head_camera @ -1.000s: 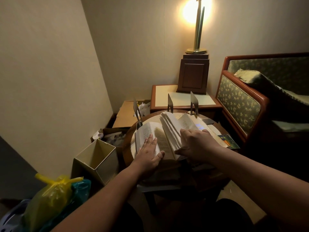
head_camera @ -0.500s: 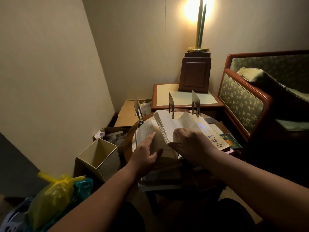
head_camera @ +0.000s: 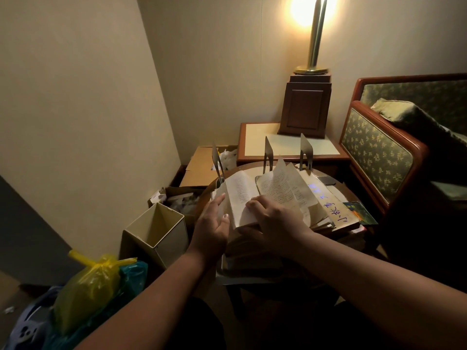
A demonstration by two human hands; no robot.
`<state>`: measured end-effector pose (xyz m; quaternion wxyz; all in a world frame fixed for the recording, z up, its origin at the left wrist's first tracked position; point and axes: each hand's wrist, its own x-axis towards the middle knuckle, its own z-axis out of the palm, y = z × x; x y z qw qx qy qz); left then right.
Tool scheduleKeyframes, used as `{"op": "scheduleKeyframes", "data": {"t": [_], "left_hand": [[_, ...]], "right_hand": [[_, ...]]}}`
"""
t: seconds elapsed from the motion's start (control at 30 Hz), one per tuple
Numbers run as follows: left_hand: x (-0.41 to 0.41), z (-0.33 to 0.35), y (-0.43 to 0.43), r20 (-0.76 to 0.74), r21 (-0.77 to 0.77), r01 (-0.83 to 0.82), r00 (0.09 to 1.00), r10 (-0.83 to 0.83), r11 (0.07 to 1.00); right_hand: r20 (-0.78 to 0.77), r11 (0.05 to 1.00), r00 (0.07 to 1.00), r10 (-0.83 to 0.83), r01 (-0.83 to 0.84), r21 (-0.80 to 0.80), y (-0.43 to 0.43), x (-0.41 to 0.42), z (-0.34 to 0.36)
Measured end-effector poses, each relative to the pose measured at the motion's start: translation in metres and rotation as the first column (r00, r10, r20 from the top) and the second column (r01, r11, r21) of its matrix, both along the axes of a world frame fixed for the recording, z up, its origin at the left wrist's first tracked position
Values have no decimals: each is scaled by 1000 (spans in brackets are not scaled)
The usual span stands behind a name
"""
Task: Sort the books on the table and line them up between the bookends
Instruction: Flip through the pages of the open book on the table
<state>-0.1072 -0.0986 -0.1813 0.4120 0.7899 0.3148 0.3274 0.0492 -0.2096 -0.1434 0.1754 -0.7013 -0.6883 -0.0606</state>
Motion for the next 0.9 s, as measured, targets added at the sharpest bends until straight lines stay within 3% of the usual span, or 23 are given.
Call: {"op": "scheduleKeyframes", "data": {"t": [0.13,0.23,0.3,0.43,0.5,0.6,0.9], "left_hand": [[5,1,5,-4,64,-5,1000,5,998],[10,0,11,-25,44,97,995,-96,994],[14,-2,13,-89,0,149,985,-148,989],[19,-6,15,-281,89,136,954,-106,987],[21,-8,13,-436,185,163,897,-68,969],[24,-14,8,-521,249,184,853,-29,951],[22,-15,8,-588,238,219,808,-39,946]], "right_hand": [[3,996,997,75,-75,-42,5,-4,-7],[-94,984,989,112,-123,-125,8,-8,-8],[-187,987,974,129,-145,-73,9,-10,-9],[-240,1000,971,-1,0,-2,14,-7,-11],[-212,994,971,-112,113,-9,20,-1,-15],[-118,967,969,-219,199,-160,24,11,-13],[215,936,963,-161,218,-276,54,39,2]]}}
